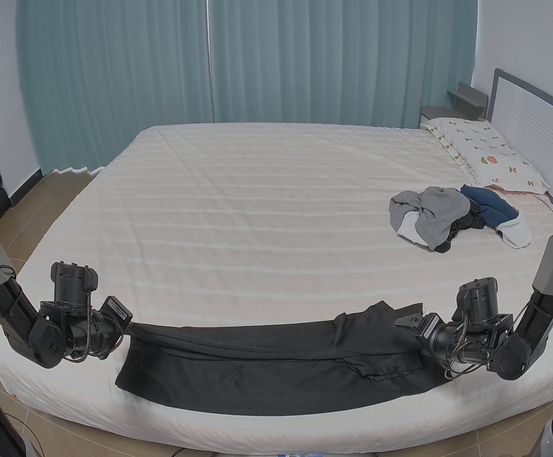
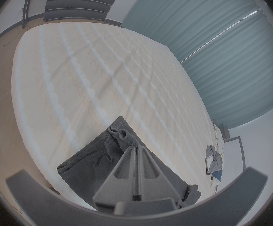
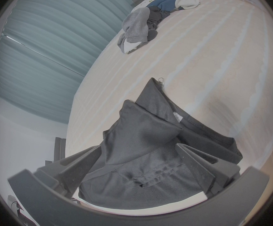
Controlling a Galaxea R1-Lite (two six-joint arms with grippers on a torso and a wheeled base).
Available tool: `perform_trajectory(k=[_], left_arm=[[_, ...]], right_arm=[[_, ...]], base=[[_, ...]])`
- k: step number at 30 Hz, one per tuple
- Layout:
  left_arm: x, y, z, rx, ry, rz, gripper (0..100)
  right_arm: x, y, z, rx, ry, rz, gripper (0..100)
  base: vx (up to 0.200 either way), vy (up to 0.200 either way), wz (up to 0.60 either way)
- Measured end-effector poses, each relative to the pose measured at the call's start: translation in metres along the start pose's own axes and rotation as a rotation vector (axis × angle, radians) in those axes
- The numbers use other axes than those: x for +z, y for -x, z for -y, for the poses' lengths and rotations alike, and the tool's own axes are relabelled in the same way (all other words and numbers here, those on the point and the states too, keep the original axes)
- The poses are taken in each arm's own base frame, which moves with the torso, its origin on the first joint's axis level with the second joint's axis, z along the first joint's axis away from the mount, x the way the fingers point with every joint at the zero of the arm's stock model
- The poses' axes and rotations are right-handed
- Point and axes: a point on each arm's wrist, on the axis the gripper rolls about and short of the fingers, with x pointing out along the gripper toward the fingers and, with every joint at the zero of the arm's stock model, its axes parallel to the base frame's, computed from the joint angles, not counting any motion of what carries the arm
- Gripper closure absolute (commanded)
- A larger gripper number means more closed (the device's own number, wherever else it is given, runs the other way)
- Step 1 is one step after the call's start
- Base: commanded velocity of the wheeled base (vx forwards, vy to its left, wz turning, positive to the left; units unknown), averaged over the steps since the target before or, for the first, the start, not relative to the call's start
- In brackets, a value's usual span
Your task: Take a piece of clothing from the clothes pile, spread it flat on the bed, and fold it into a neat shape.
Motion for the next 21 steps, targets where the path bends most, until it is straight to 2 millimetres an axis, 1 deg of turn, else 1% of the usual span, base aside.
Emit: perform_trajectory(k=[9, 21], left_arm=[[0.000, 0.000, 0.000, 0.000, 0.002, 0.001, 100], [0.000, 0.000, 0.000, 0.000, 0.001, 0.001, 100]], right_arm=[[-0.004, -0.012, 0.007, -0.056, 0.000, -0.002, 0], [0.003, -0.032, 0.007, -0.085, -0.004, 0.052, 0]], base=[[0.000, 0.000, 0.00], [0.000, 0.000, 0.00]])
